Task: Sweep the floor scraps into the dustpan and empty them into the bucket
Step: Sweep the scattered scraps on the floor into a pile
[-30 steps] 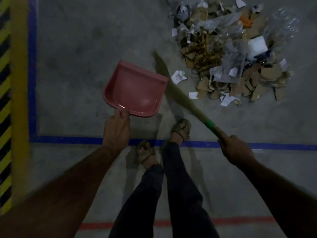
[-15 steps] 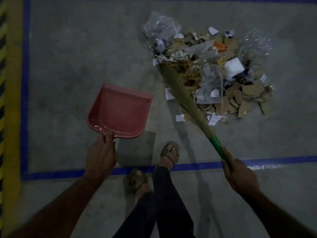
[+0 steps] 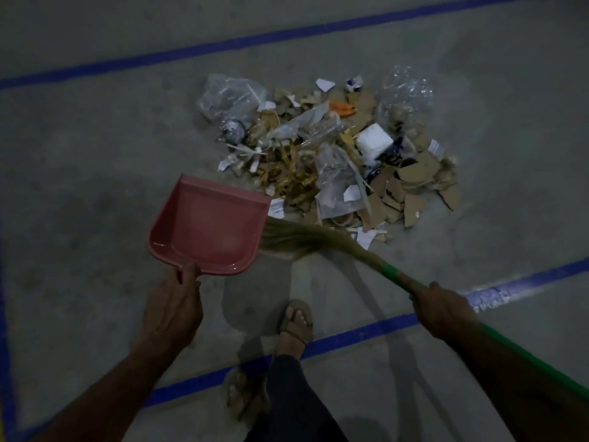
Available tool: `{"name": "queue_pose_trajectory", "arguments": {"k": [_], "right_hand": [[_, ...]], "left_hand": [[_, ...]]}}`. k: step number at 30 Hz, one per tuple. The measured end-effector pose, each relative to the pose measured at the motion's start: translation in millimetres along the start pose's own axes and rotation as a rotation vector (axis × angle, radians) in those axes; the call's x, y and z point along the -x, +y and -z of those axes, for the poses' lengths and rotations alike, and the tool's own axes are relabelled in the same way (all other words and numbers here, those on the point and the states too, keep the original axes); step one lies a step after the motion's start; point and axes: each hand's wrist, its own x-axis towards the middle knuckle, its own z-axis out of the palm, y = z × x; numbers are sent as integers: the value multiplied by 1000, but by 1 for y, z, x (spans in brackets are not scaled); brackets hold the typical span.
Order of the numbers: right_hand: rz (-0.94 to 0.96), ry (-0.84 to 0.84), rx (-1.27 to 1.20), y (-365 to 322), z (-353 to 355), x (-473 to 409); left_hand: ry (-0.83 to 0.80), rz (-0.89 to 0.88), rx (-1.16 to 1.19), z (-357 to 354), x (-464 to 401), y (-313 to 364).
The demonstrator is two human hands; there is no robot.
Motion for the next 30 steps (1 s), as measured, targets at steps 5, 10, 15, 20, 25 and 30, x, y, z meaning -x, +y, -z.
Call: {"name": "queue_pose_trajectory", "arguments": {"k": [5,10,15,20,25,30], "right_hand": [[-42,50,-42,7,17,-33],[-42,100,-55,25,27,-48],[-17,150,-74,34,45,-53],[-14,197,-180,36,44,-38],[0,85,-345,35,14,26],[-109,73,-526,18,-20,106]], "left_hand": [[-3,-16,4,3,-14,31],[-12,-21,-1,6,-31,44],[-17,-32,-15,6,-47,46],[-30,-74,2,12,-58,45],[-35,-82,5,31,-66,47],[-67,-110,-10,48,-90,46]]}}
